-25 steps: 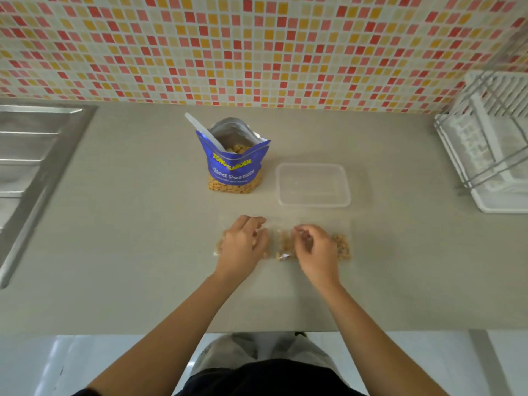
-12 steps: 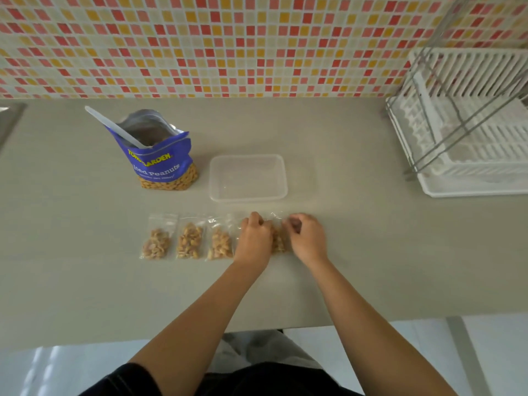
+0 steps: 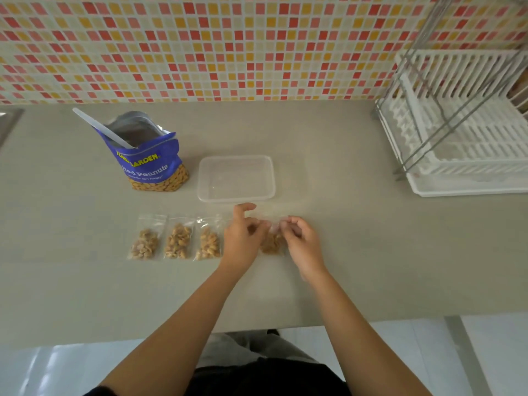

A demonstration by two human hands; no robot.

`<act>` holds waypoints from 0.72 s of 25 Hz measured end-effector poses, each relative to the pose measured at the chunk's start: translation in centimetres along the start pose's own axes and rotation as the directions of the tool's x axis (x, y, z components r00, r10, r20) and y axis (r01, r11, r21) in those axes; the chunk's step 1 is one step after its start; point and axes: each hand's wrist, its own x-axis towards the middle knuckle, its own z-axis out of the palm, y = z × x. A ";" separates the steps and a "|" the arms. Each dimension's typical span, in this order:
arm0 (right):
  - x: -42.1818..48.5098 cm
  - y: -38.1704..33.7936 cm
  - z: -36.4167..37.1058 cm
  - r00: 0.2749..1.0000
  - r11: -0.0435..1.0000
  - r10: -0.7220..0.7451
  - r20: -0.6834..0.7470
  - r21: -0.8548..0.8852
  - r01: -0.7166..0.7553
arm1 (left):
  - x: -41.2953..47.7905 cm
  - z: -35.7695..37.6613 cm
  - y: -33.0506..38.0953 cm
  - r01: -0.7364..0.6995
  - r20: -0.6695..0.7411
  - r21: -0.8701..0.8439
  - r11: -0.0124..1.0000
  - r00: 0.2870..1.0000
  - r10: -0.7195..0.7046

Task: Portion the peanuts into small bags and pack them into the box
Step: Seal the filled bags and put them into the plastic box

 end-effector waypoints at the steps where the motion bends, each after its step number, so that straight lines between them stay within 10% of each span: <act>1: -0.4 -0.1 0.1 1.000 0.999 -0.014 -0.015 0.046 0.015 | 0.1 -0.2 0.3 0.036 0.001 -0.066 0.997 0.999 -0.036; 9: -2.0 -1.9 0.4 0.979 0.962 0.028 -0.204 0.273 0.030 | -0.1 -0.9 2.3 0.143 0.160 -0.358 0.923 0.983 -0.090; 18: -2.9 -2.4 1.1 0.969 0.993 -0.116 -0.219 0.011 0.121 | -0.1 -1.2 3.7 -0.197 0.142 0.223 0.955 0.976 0.168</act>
